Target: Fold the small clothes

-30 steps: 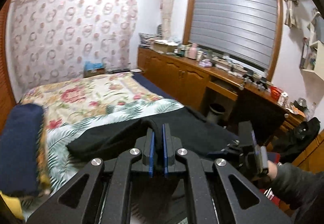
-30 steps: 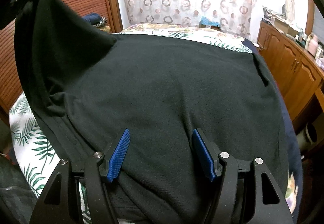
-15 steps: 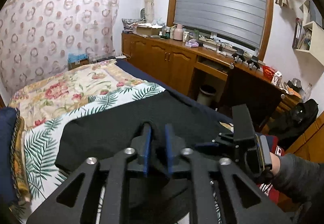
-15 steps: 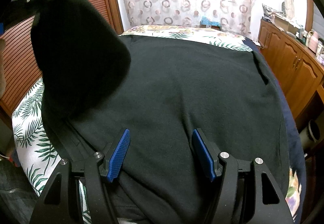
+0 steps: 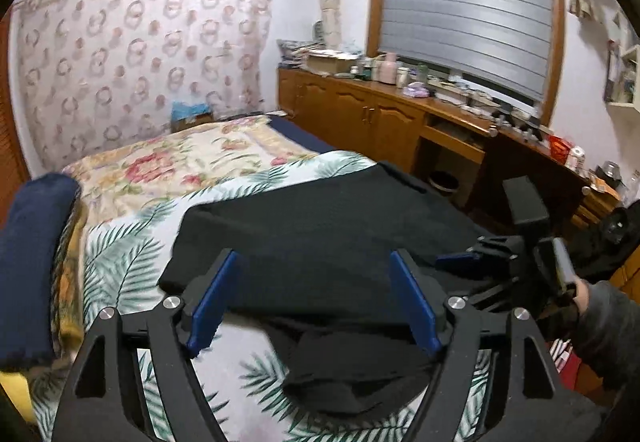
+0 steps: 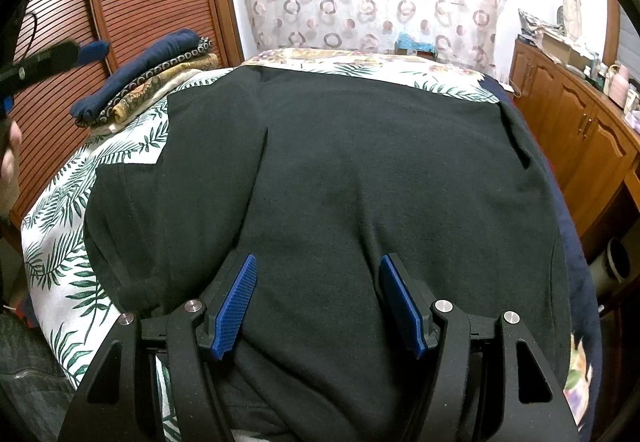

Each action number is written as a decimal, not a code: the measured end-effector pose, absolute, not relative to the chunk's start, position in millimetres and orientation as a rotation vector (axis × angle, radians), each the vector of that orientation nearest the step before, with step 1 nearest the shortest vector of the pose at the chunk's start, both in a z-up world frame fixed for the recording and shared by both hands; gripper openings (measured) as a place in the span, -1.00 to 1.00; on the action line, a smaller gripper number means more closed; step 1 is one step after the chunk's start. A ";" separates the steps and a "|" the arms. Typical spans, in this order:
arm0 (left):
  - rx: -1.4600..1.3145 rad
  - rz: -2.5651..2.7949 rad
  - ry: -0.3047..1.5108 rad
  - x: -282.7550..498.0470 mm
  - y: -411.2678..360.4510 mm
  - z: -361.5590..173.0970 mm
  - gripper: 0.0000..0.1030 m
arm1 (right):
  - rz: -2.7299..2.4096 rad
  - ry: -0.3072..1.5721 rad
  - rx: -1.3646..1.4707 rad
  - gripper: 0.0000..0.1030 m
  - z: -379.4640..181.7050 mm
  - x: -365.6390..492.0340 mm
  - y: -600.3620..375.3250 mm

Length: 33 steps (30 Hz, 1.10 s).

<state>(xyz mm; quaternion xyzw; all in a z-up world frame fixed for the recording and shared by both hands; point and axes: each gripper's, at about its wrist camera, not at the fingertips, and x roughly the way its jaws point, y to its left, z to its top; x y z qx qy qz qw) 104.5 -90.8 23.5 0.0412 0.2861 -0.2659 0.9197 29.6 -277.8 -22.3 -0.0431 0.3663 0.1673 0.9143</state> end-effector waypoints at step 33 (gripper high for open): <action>-0.013 -0.371 0.649 86.2 -43.4 -44.5 0.51 | 0.509 0.786 -0.181 0.08 -23.4 29.3 -220.9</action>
